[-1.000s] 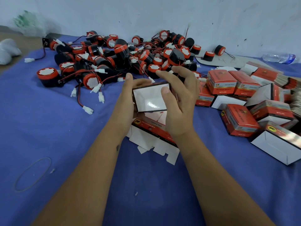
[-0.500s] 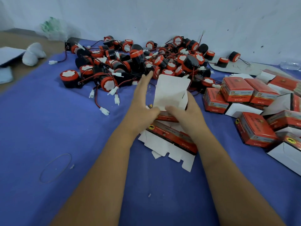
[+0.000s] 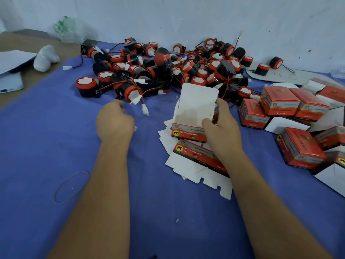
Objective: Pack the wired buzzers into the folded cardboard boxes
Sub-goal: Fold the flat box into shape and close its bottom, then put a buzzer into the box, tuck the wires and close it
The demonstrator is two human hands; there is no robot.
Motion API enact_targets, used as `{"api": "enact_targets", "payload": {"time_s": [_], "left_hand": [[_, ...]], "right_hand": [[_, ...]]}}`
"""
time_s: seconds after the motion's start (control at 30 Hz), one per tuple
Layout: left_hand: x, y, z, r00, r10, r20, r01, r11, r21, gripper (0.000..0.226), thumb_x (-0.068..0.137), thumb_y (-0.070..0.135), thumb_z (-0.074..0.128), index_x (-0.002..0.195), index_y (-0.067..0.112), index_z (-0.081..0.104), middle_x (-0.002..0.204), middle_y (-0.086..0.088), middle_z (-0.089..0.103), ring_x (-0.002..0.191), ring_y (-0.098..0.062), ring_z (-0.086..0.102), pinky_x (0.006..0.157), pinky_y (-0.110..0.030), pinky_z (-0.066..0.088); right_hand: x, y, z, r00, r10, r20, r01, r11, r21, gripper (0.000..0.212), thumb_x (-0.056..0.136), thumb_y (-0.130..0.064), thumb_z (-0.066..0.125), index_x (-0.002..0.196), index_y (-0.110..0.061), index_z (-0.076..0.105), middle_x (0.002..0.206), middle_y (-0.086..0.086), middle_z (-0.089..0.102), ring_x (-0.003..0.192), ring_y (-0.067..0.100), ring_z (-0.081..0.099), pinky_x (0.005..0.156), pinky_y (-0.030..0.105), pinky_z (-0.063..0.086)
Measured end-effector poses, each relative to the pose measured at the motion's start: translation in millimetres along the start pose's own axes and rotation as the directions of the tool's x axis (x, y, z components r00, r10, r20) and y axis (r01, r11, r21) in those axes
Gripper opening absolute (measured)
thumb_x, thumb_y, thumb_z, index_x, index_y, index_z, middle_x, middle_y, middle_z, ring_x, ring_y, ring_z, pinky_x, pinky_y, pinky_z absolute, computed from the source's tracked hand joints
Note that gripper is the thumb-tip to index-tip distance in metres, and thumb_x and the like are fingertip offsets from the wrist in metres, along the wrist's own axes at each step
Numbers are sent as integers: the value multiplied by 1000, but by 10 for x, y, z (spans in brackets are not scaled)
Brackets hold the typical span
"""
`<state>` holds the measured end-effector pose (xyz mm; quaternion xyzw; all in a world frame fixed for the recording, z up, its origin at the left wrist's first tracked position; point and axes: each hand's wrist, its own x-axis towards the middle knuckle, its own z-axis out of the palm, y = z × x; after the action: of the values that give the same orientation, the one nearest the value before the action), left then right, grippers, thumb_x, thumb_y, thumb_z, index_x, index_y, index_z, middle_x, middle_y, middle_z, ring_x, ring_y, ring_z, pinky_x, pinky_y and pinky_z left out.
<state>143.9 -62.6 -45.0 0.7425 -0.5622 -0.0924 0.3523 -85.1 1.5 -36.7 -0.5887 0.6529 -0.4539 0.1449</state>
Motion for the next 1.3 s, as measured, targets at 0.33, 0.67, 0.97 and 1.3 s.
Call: {"api": "enact_targets", "payload": {"time_s": [0.33,0.67,0.97,1.3], "left_hand": [[-80,125,14,997,53,63,-56,998,41,43,86,2,54,128,14,52,125,-20,50,84,-31,49,56,-31,31],[-84,285,-160,787,-167,594,561,-207,-802,33,82,-12,25,87,6,52,77,-5,64,54,-9,48,41,-16,31],[-263,407,-292,790,419,448,554,-174,-814,44,57,1,26,66,14,67,40,6,37,44,-7,31,35,-14,20],[-398,514,-203,270,783,561,319,477,-819,45,59,-2,34,59,17,75,43,-2,52,45,-15,45,49,-24,35]], "right_hand": [[-28,-65,-79,897,-58,-439,153,971,184,71,76,-41,52,141,-14,42,118,-11,50,114,16,48,101,50,39],[-148,-331,11,706,-534,-465,462,845,-270,50,75,-13,63,123,-2,57,123,20,51,118,24,39,99,47,30],[-260,-506,167,897,-440,-26,441,898,7,31,96,-22,44,120,-10,59,63,1,58,57,21,55,54,39,47],[-160,-718,48,999,-4,49,-37,591,806,57,89,-15,66,141,-15,42,80,-11,65,86,13,65,85,37,54]]}}
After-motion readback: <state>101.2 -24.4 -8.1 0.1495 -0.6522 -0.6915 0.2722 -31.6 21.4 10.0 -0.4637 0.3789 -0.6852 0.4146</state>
